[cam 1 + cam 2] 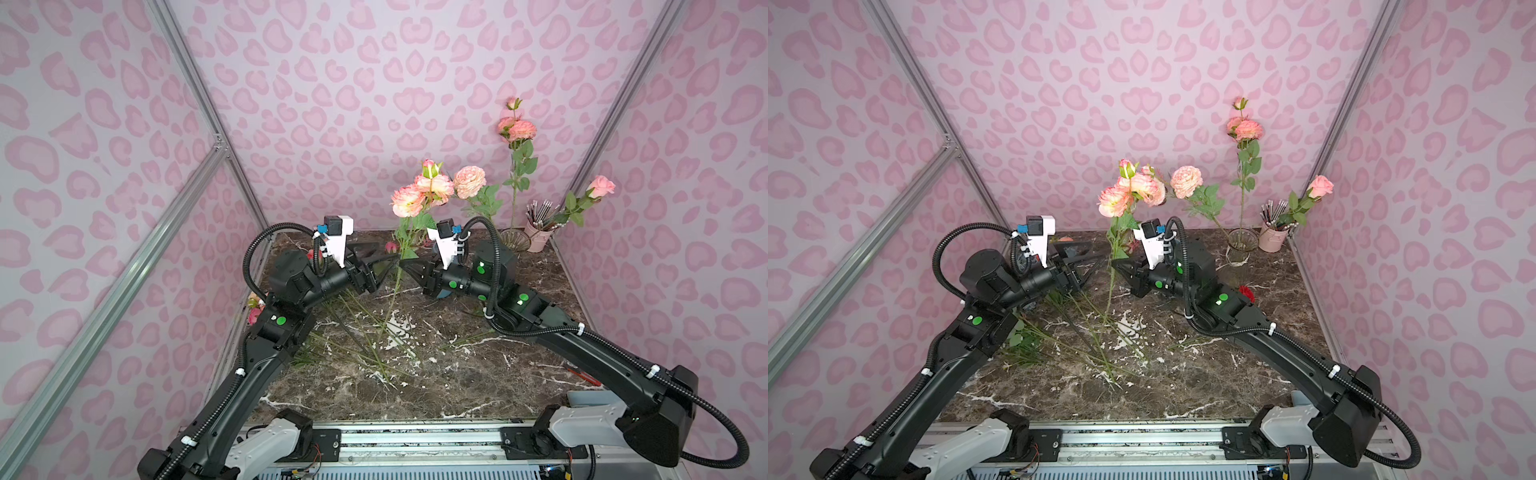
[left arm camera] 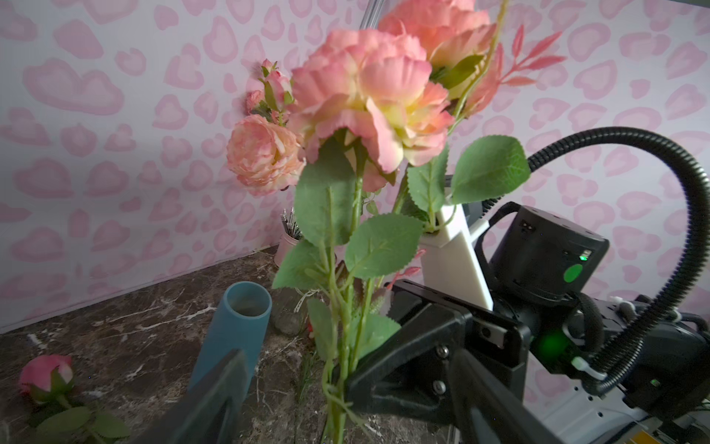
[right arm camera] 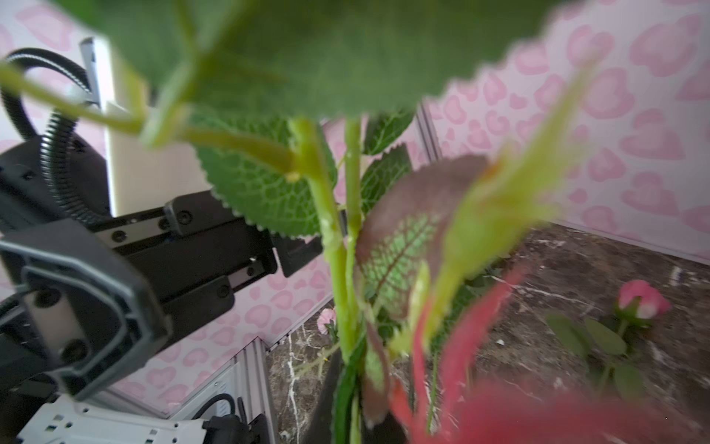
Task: Place the pink flowers into the vase
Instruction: Pick up the flower at the center of the board, then place the flower in the vase.
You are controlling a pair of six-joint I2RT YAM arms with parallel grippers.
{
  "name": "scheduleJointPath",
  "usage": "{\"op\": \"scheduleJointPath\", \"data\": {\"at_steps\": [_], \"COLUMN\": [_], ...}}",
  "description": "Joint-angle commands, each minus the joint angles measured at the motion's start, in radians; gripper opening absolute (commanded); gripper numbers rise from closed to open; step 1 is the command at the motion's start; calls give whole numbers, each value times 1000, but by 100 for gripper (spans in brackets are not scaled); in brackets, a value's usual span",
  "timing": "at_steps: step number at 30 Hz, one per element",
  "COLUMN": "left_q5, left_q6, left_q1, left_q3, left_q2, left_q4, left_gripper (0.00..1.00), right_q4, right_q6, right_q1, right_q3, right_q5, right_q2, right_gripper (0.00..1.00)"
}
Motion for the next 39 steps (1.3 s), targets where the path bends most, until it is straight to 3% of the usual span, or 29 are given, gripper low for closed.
{"op": "scheduleJointPath", "data": {"at_steps": [1,4,7,13,17,26,32,39], "left_q5": [-164,-270,-286,-324,-349,-365,-374,-368], "left_q6": [63,84,92,90,87,91,92,92], "left_q1": [8,17,26,39,47,62,64,69], "left_q3": [35,50,15,13,7,-24,-41,-40], "left_q2": [5,9,-15,8,26,38,38,50], "left_q4": [-143,-211,-178,-186,-191,-192,-189,-188], "left_gripper": [86,86,86,86,85,85,85,84], "right_q4": [-104,-171,-256,-412,-425,-303,-218,-23], "right_q6": [-70,-81,-93,-88,-81,-108,-132,-174], "right_q1": [-1,-4,-13,-121,-241,-399,-453,-480], "right_q3": [8,-17,-20,-19,-58,-142,-158,-192], "right_q5": [260,448,599,764,827,959,1005,969], "right_q2": [-40,-95,-137,-205,-269,-322,-316,-345], "right_gripper": [0,0,0,0,0,0,0,0]}}
